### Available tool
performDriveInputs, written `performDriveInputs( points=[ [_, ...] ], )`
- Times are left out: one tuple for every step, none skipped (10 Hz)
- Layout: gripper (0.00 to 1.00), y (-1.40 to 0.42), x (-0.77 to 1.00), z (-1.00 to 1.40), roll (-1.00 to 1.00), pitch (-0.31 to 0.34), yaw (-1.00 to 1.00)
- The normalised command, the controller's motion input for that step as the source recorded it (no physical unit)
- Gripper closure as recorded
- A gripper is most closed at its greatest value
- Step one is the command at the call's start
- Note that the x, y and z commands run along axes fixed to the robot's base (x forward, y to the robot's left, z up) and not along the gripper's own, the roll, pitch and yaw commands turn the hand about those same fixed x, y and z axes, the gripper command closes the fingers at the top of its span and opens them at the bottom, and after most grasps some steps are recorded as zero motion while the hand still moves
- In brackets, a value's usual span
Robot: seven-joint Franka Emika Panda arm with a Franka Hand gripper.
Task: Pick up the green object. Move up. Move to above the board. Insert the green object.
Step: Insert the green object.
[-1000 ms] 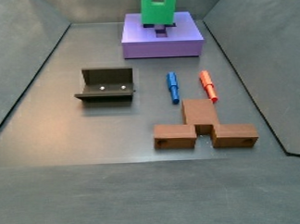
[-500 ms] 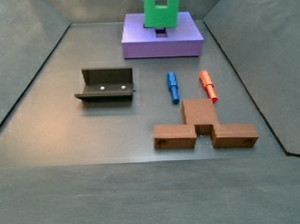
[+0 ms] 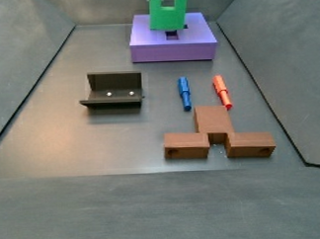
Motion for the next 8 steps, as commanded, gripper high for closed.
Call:
performDriveInputs(
  points=[
    [1.00, 0.03, -0.08, -0.28, -0.03, 0.000, -0.01],
    [1.00, 0.00, -0.34, -0.18, -0.05, -0.049, 0.00],
    [1.00, 0.00, -0.47, -0.13, -0.01, -0.121, 0.00],
    [1.00, -0.06, -0.59, -0.14, 0.00, -0.146, 0.00],
    [1.00, -0.07, -0.40, -0.11, -0.02, -0.124, 0.00],
    [1.00, -0.01, 0.17, -0.26, 0.00, -0.051, 0.05],
    [1.00, 0.07, 0.47, -0.50, 0.00, -0.006, 0.06],
    [1.00, 0.09, 0.41, -0.85, 0.13, 0.000, 0.14]
  ],
)
